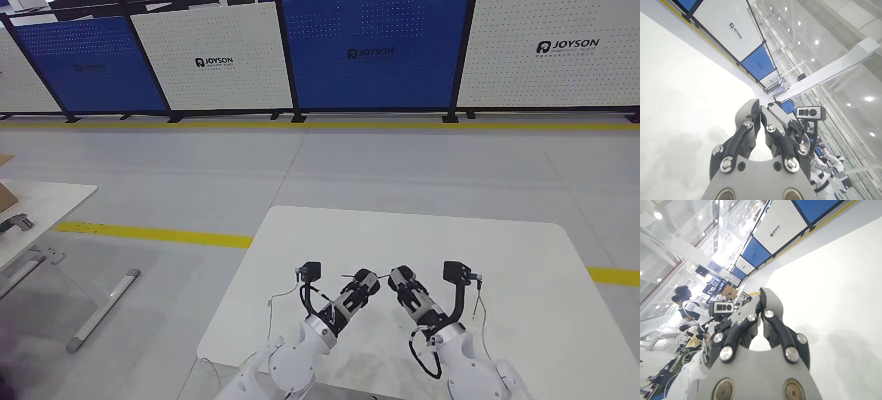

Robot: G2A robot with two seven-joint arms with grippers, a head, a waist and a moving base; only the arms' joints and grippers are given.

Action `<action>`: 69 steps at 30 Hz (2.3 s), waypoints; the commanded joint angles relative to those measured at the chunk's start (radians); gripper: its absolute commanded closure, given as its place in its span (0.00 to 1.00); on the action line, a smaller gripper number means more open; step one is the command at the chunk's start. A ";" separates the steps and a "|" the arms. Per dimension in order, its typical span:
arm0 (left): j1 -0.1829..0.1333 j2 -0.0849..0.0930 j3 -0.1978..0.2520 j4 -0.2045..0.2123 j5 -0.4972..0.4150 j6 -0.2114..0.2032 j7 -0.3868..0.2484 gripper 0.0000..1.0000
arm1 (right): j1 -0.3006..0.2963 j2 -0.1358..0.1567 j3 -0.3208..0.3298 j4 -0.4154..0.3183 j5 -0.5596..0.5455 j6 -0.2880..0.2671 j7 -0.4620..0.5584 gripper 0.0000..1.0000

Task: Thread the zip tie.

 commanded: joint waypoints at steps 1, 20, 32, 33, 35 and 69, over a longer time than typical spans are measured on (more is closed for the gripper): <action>0.001 0.000 -0.001 0.000 -0.002 -0.002 0.002 0.55 | 0.000 0.000 -0.002 0.001 -0.005 0.003 0.000 1.00; 0.004 0.000 -0.018 -0.001 0.005 0.003 0.033 1.00 | -0.001 0.000 0.003 0.008 -0.014 0.015 -0.006 1.00; 0.002 -0.002 -0.015 -0.004 0.002 -0.004 0.028 1.00 | 0.002 0.000 0.004 0.006 -0.009 0.011 -0.005 1.00; 0.002 -0.002 -0.013 -0.004 -0.006 -0.008 0.024 1.00 | 0.003 0.000 0.004 0.005 -0.007 0.009 -0.002 1.00; 0.002 -0.003 -0.012 -0.004 -0.011 -0.011 0.019 1.00 | 0.004 0.000 0.004 0.005 -0.004 0.006 0.002 1.00; -0.002 -0.016 -0.016 0.003 -0.052 0.078 0.114 1.00 | -0.088 0.016 0.063 -0.049 -0.014 0.059 0.036 0.00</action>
